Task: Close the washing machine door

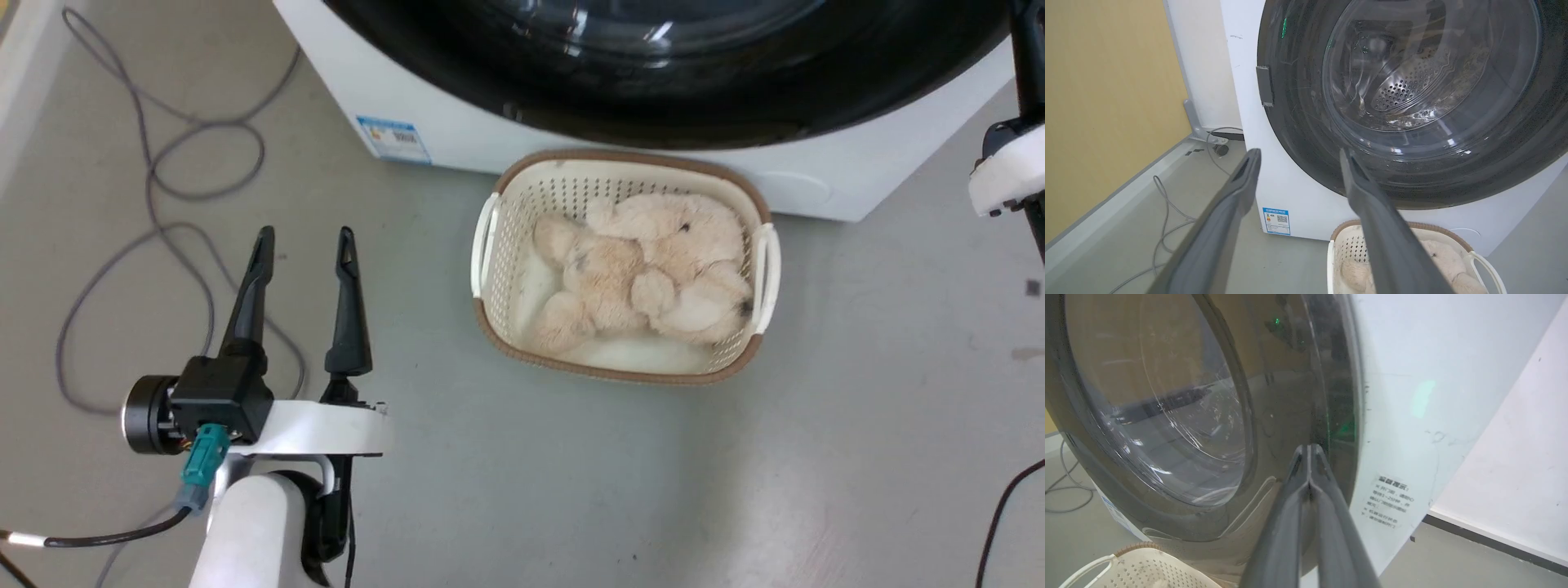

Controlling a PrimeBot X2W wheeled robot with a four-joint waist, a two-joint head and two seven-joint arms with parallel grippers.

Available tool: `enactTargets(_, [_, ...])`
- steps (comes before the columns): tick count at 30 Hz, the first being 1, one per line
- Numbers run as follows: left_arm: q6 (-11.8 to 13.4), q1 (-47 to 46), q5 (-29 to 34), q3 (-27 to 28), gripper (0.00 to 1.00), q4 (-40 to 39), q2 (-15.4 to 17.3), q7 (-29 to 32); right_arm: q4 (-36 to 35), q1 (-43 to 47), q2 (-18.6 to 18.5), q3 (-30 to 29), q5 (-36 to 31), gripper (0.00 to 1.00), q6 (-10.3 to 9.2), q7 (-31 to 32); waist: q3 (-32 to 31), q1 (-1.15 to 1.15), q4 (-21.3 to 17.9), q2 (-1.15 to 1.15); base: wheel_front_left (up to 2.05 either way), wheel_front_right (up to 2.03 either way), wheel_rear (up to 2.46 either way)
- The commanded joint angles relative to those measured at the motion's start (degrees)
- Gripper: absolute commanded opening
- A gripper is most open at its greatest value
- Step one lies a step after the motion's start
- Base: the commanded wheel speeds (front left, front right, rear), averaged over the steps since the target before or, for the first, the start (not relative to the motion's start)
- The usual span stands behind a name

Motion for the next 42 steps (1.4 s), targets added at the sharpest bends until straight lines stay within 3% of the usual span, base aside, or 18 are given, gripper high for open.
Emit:
enactTargets(1, [0.4, 0.5, 0.3, 0.4, 1.00, 0.2, 0.0, -0.2, -2.0, 1.8, 0.7, -0.7, -0.1, 0.00, -0.08, -0.2, -1.6, 0.00, -1.0, 0.00, 0.00, 0.00, 0.00])
enactTargets(10, [0.2, 2.3, 2.0, 3.3, 1.00, 1.4, 0.0, -0.2, -22.6, 12.8, 6.1, -7.0, -4.9, 0.00, -0.08, -0.2, -7.9, 0.00, -4.9, 0.00, 0.00, 0.00, 0.00])
enactTargets(16, [-0.1, 4.2, 3.2, 4.8, 1.00, 2.1, 0.0, -0.2, -30.3, 19.7, 10.7, -9.0, -6.2, 0.00, -0.08, -0.2, -11.8, 0.00, -7.4, 0.00, 0.00, 0.00, 0.00])
enactTargets(24, [-0.6, 8.1, 4.2, 5.6, 1.00, 3.4, 0.0, -0.2, -30.3, 29.8, 15.0, -8.6, -4.6, 0.00, -0.08, -0.2, -16.5, 0.00, -9.6, 0.00, 0.00, 0.00, 0.00])
enactTargets(37, [-0.2, 13.3, 4.3, 5.4, 1.00, 5.5, 0.0, -0.2, -24.0, 43.0, 17.8, -5.3, 0.1, 0.00, -0.08, -0.2, -21.0, 0.00, -10.2, 0.00, 0.00, 0.00, 0.00])
enactTargets(38, [-0.3, 13.6, 4.2, 5.4, 1.00, 5.6, 0.0, -0.2, -23.6, 43.7, 17.8, -5.1, 0.8, 0.36, -0.08, -0.2, -21.2, 0.00, -10.1, 0.00, 0.00, 0.00, 0.00])
enactTargets(39, [-0.3, 13.9, 4.2, 5.3, 1.00, 5.6, 0.0, -0.2, -23.5, 44.4, 17.9, -4.9, 1.2, 1.00, -0.08, -0.2, -21.4, 0.00, -10.1, 0.00, 0.00, 0.00, 0.00])
enactTargets(42, [-0.3, 14.5, 4.0, 5.1, 1.00, 5.7, 0.0, -0.2, -23.2, 46.1, 18.0, -5.1, 2.0, 1.00, -0.08, -0.2, -21.9, 0.00, -9.9, 0.00, 0.00, 0.00, 0.00])
